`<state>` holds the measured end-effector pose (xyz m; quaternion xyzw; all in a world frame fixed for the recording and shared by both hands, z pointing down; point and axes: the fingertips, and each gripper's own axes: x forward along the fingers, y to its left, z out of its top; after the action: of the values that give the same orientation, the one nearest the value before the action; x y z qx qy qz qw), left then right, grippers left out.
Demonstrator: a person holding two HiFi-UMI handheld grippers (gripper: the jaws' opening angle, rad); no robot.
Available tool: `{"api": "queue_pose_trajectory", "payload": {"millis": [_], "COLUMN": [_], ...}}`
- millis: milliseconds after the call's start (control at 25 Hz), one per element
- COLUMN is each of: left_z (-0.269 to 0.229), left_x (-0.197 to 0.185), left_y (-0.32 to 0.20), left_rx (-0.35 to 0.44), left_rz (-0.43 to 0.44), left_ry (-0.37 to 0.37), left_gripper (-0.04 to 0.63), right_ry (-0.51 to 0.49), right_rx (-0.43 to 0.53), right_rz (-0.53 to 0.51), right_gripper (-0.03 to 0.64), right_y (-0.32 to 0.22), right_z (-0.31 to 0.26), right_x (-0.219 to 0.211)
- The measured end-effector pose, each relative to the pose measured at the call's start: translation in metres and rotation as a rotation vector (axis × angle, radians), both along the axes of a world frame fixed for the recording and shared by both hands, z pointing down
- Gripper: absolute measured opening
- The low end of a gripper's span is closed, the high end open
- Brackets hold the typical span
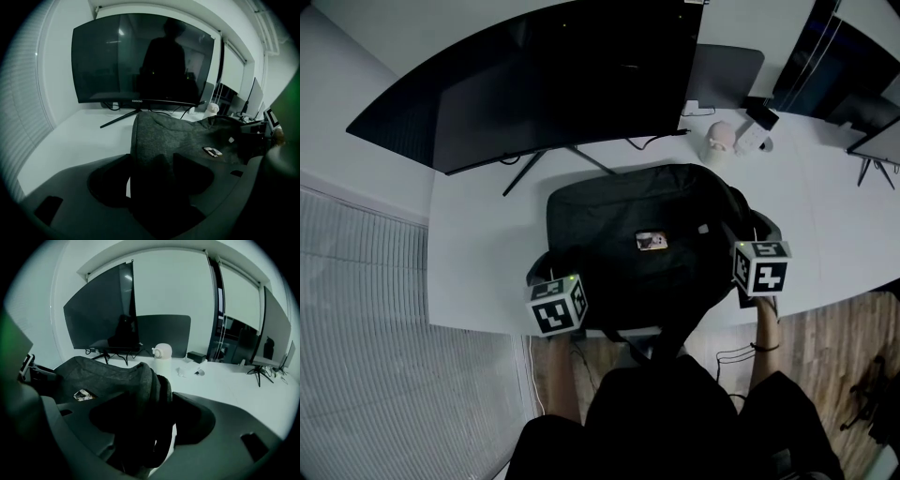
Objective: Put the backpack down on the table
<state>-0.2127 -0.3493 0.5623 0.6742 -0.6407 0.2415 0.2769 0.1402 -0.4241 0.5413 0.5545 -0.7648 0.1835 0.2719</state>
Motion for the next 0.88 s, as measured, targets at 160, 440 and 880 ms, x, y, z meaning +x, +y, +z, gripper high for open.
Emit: {"api": "queue_pose_trajectory", "payload": {"millis": [160,440,880], "left_z": [-0.013,-0.041,-0.079], "left_x": [-0.001,0.0,0.016], "left_y": [0.001,0.008,0.02], "left_rx": [0.056,0.153,0.265], "left_rz": [-0.008,0.003,0.094], "left_ry": [-0.036,-0.065,-0.099], "left_gripper": [0.277,0.239,0.029], "right_ry": [0.008,0.018,0.0], "right_rx": [0.05,0.14,0.279], "right_rz": [0.01,-0.011,-0.069], "right_gripper": [0.244,0.242,0.041], "right_y": [0.002,0.01,0.026], "right_z": [-0.013,-0.04,-0.081], "right_x": [0.002,-0.005,-0.018]}}
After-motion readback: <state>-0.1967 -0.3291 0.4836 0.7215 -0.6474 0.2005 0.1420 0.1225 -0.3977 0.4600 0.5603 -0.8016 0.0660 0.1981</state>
